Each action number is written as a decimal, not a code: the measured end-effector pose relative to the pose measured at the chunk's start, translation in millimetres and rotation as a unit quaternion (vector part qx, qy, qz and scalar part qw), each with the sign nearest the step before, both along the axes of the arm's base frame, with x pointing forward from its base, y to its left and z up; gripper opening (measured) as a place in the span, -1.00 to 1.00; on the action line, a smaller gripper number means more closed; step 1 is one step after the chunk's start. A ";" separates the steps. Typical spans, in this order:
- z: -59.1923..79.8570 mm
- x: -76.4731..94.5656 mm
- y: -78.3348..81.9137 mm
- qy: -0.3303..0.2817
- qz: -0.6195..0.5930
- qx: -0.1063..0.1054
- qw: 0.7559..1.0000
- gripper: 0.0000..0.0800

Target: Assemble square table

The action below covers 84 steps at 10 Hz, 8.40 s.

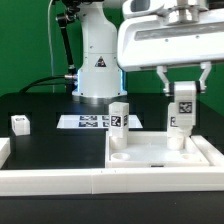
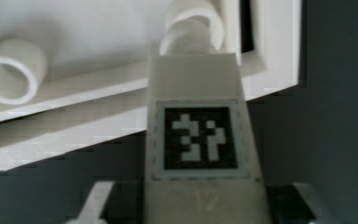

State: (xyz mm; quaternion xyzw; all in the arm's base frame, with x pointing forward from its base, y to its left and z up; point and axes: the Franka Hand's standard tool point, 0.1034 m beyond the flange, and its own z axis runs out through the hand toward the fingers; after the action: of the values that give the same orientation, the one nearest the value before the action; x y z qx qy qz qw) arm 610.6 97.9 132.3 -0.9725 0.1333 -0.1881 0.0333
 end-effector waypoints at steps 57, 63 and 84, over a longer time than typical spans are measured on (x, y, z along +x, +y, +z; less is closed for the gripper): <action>-48.4 -1.1 12.2 -0.117 0.112 -0.086 0.983 0.62; -33.1 5.3 5.3 -0.089 0.118 -0.083 0.985 0.62; -44.7 10.2 0.7 0.128 0.095 -0.030 0.987 -0.26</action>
Offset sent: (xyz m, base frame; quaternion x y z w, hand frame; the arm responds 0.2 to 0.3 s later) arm 0.0000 0.0000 0.0000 0.0000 0.0000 0.0000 1.0000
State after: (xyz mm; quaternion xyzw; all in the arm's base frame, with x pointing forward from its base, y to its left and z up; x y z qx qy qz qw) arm 620.8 98.6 87.6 -0.9974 0.0374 -0.0620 0.0045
